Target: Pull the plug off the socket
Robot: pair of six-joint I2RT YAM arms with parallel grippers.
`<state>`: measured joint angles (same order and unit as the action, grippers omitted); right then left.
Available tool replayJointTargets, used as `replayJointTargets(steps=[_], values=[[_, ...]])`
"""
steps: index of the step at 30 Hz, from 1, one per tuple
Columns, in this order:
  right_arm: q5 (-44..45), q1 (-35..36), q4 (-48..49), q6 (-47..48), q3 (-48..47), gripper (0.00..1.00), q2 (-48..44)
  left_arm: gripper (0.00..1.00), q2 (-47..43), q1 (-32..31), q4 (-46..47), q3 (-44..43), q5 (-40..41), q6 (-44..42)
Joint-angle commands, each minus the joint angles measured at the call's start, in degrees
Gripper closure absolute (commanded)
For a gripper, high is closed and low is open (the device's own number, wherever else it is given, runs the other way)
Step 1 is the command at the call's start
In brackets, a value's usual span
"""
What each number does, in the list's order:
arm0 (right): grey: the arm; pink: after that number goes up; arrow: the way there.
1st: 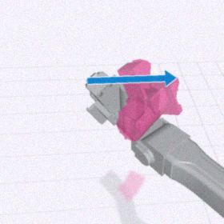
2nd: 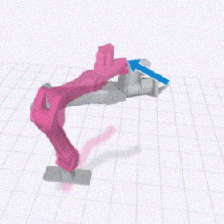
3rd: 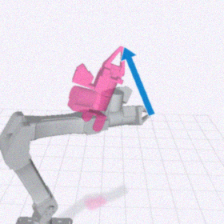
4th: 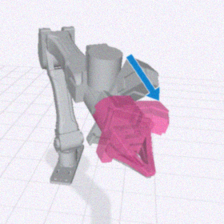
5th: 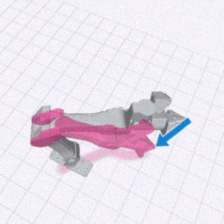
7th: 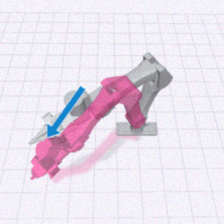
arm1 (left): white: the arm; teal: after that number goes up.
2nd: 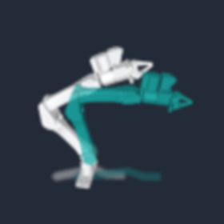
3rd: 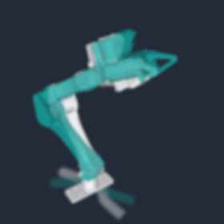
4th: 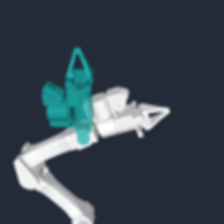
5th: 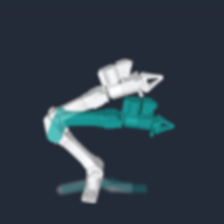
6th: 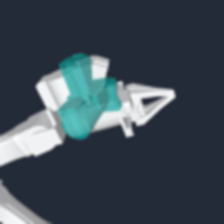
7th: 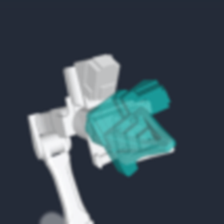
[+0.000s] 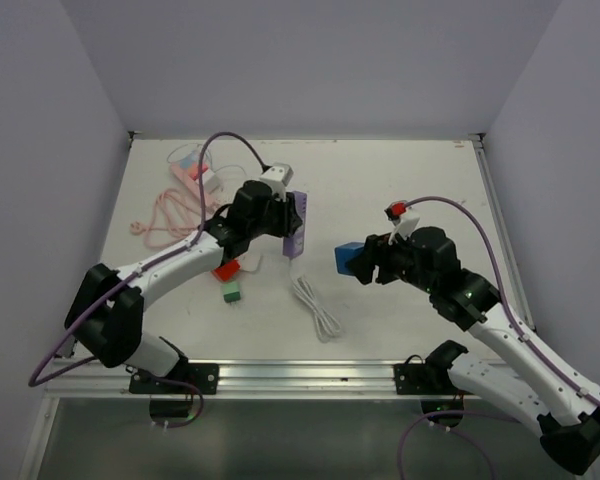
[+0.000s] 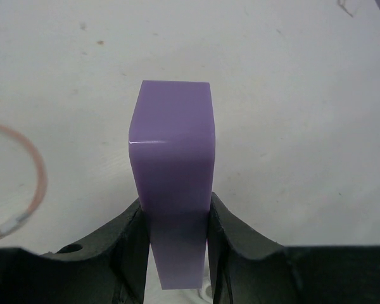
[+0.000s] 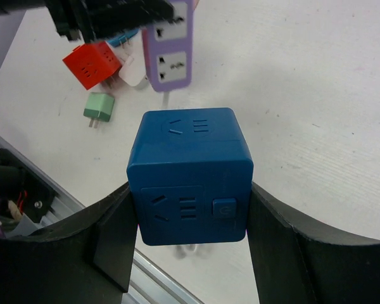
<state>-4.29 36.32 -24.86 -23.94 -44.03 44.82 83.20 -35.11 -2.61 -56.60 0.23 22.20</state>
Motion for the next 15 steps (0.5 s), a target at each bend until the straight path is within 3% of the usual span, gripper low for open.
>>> replayJointTargets(steps=[1, 9, 14, 15], values=[[3.3, -0.2, 1.7, 2.0, -2.0, 1.0, -1.5, 1.0, 6.2, -5.4, 6.1, -4.6, -11.6, 4.1], [3.9, -0.2, 1.0, 1.7, -1.4, 1.0, -4.8, 0.99, 26.2, -9.6, 15.1, -15.5, -21.3, 12.1], [1.7, -0.1, 0.6, 2.9, -1.5, 1.0, -3.8, 0.87, 35.2, -11.5, 16.5, -23.5, -24.7, 14.2], [1.0, -0.1, 0.6, 3.1, -1.4, 1.0, -3.4, 0.81, 36.8, -11.6, 17.3, -23.7, -24.8, 14.4]])
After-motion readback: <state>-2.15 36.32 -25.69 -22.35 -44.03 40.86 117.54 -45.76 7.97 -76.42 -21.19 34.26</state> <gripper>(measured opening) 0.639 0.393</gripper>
